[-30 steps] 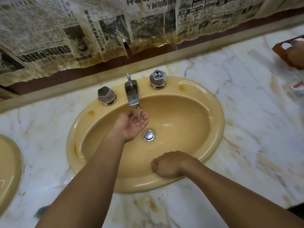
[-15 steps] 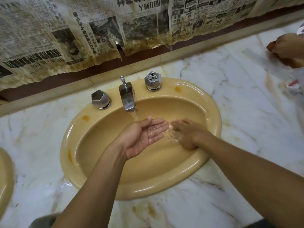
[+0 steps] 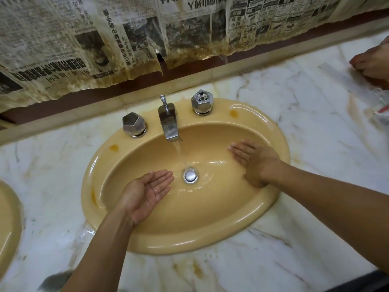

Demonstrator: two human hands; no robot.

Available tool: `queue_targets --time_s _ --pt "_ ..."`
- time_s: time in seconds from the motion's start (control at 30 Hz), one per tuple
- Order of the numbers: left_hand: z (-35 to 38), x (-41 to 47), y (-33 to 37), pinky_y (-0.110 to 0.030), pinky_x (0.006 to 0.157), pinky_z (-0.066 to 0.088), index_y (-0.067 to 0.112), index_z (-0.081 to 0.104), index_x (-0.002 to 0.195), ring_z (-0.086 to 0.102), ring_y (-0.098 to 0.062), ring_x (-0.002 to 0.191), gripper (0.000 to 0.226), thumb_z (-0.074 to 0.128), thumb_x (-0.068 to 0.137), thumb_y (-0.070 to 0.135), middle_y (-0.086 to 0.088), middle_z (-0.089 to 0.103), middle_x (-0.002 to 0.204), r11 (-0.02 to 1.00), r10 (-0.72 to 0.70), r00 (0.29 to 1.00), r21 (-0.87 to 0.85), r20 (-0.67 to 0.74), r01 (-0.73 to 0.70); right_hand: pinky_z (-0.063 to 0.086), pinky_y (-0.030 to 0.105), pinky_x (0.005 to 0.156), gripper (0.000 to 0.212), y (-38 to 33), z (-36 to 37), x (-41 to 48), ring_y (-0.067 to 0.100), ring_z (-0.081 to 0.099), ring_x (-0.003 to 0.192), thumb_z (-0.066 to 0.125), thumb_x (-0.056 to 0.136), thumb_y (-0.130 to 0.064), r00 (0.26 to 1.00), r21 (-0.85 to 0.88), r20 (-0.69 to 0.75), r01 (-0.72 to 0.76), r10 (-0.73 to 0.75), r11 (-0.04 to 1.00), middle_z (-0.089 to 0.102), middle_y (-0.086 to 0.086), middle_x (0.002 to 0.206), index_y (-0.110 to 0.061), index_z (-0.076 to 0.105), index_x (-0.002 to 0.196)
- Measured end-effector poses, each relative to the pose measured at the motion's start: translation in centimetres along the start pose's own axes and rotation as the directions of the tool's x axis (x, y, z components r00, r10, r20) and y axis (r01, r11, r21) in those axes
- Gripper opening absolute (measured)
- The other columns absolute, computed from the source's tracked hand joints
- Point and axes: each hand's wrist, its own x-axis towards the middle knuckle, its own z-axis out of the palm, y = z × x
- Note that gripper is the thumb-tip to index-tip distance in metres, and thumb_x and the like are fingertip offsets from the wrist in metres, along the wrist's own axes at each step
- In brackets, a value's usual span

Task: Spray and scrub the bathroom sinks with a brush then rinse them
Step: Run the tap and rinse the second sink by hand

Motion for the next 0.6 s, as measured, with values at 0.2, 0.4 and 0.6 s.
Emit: queue_targets --time_s 0.2,0.4,0.6 --pt "1.4 1.2 1.1 -0.041 0.107 0.048 -0.005 0.060 0.129 0.065 -0.030 0.124 0.042 0.036 0.111 0.025 -0.019 0.070 0.128 0.999 0.002 0.999 -0.042 0.036 -0.001 0.015 0.049 0.125 0.083 -6.0 -1.3 -2.9 0.022 0.008 0.157 0.015 0.098 -0.070 0.907 0.517 0.230 0.194 -0.353 0.834 0.004 0.003 0.171 -0.017 0.017 0.162" --pt "5.1 4.1 2.9 -0.043 0.105 0.050 -0.004 0.062 0.121 0.067 -0.033 0.119 0.041 0.036 0.111 0.026 -0.021 0.072 0.122 0.988 -0.050 0.996 -0.145 0.068 0.059 0.017 0.050 0.123 0.072 -6.4 -0.9 -3.1 0.021 0.011 0.157 0.014 0.101 -0.063 0.921 0.519 0.171 0.217 -0.349 0.827 0.008 0.002 0.171 -0.022 0.021 0.161" --pt "10.5 5.0 2.4 -0.048 0.101 0.055 -0.008 0.062 0.126 0.066 -0.036 0.120 0.039 0.036 0.109 0.016 -0.026 0.068 0.127 0.956 -0.124 0.967 -0.233 0.223 0.176 0.018 0.052 0.122 0.078 -6.3 -1.0 -3.1 0.022 0.010 0.157 0.009 0.093 -0.061 0.911 0.507 0.196 0.223 -0.363 0.832 0.005 0.002 0.171 -0.024 0.024 0.160"
